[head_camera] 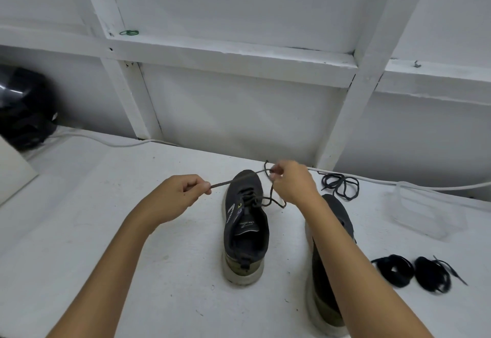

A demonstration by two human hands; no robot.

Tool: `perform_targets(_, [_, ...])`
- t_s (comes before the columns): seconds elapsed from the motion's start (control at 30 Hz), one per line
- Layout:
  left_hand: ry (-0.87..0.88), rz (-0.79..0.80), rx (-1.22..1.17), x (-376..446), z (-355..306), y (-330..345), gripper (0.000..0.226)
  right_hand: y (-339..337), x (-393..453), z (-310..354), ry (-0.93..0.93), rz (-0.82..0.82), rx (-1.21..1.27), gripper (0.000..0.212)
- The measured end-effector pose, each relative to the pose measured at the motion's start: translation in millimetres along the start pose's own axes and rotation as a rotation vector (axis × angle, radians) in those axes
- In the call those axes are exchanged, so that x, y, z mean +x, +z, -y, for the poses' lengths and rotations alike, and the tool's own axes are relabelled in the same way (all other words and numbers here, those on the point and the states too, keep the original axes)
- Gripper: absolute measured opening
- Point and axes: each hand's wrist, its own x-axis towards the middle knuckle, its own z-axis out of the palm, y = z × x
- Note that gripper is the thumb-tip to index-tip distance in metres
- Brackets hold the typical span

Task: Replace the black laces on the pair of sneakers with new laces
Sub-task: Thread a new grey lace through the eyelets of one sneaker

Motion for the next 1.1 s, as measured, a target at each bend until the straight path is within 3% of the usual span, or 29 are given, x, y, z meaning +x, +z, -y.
perform_targets(0.1, [0.024, 0.003, -0.029, 3.9, -5.1, 9.2, 0.027, 5.9, -11.1, 12.5, -0.285, 0.146, 0.069, 0.058])
perform_targets(0.13, [0.041, 0.012, -0.037, 5.7, -9.1, 13.3, 0.027, 9.8, -13.5, 19.5, -0.363, 0.183, 0.101, 0.058])
perform_targets(0.2, [0.079, 0.032, -0.064, 8.9, -15.7, 20.8, 0.025, 18.0, -15.6, 30.3, -0.442, 0.193, 0.115, 0.033])
perform_targets(0.27, [0.084, 0.054, -0.090, 9.8, -17.9, 23.9, 0.025, 18.9, -15.3, 36.3, -0.423, 0.148, 0.089, 0.014])
perform_targets(0.43, [-0.026, 0.195, -0.024, 2.9, 7.3, 20.3, 0.022, 9.5, -9.0, 25.7, -0.209, -0.038, 0.041, 0.022])
perform_targets(0.67, [-0.207, 0.301, -0.069, -6.5, 20.0, 32.6, 0.024, 24.0, -20.7, 17.5, -0.072, -0.071, 0.072, 0.031])
perform_targets(0.77, [-0.217, 0.106, -0.065, -5.4, 24.2, 38.1, 0.027, 31.6, -39.3, 13.3, -0.026, -0.083, 0.112, 0.059])
perform_targets(0.83, [-0.234, -0.057, -0.187, -3.0, 27.8, 44.9, 0.023, 36.2, -50.0, 12.0, -0.014, -0.132, 0.159, 0.046])
perform_targets(0.93, [-0.247, -0.104, -0.514, 0.1, 27.1, 58.7, 0.012, 45.1, -61.8, 9.0, -0.083, -0.097, 0.151, 0.018])
perform_targets(1.0, [-0.226, -0.105, -0.642, 0.6, 22.1, 66.1, 0.009, 50.7, -66.2, 7.5, -0.125, -0.005, 0.054, 0.022])
perform_targets(1.1, [-0.188, -0.133, -0.637, 3.8, 17.1, 76.4, 0.013, 58.9, -66.1, 6.8, -0.136, 0.044, -0.027, 0.026])
